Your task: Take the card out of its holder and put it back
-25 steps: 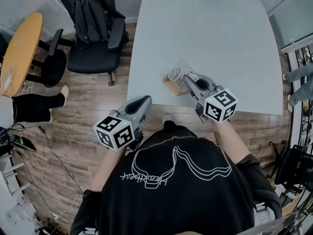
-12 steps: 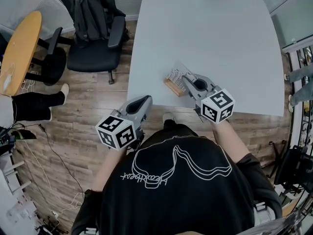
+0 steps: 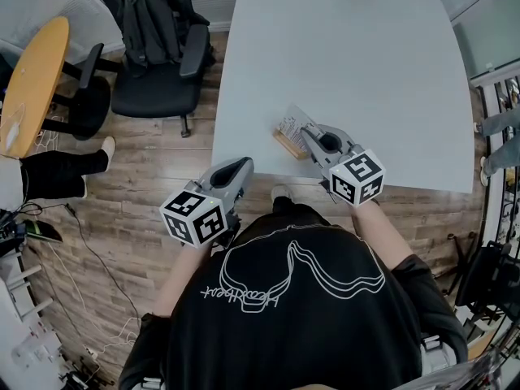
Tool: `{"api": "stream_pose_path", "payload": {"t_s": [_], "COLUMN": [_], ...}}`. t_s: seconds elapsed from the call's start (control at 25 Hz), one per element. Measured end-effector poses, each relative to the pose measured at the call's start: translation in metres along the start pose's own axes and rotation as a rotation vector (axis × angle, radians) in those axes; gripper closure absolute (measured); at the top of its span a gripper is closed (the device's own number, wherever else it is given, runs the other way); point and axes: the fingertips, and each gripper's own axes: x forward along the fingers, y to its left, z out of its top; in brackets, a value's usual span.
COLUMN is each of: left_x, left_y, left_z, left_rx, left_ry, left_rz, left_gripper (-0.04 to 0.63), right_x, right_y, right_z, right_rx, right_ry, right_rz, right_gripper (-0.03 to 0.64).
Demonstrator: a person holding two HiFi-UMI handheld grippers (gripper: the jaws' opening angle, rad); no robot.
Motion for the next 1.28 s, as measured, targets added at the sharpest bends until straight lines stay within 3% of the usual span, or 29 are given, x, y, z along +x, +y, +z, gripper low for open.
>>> {"api": "stream_pose_path", "payload": {"t_s": [0.96,1.12,1.28], "left_x": [-0.013,-0.020,-0.030], "left_y": [0.005,0.002,-0.006], "left_z": [-0.014,-0.015,-0.018], "left_rx": [-0.016,-0.013,-0.008], "left_ry": [0.024,0.018,0.011], "left_rz": [0.029,0.031,0.026], "left_gripper": [0.583,0.583,0.583], "right_x": [0.011,0.008,-0.011], "right_y": [-0.002,-0.001,-0.003], "right_z": [-0.039,-0.032,-0.013], "right_rx": [-0.008,0.023,0.040], "right_ry": [0.018,-0.006,-0.095], "right_rz": [-0.033,-0.041,-0.086], "right_gripper": [0.582,0.516,0.436]}}
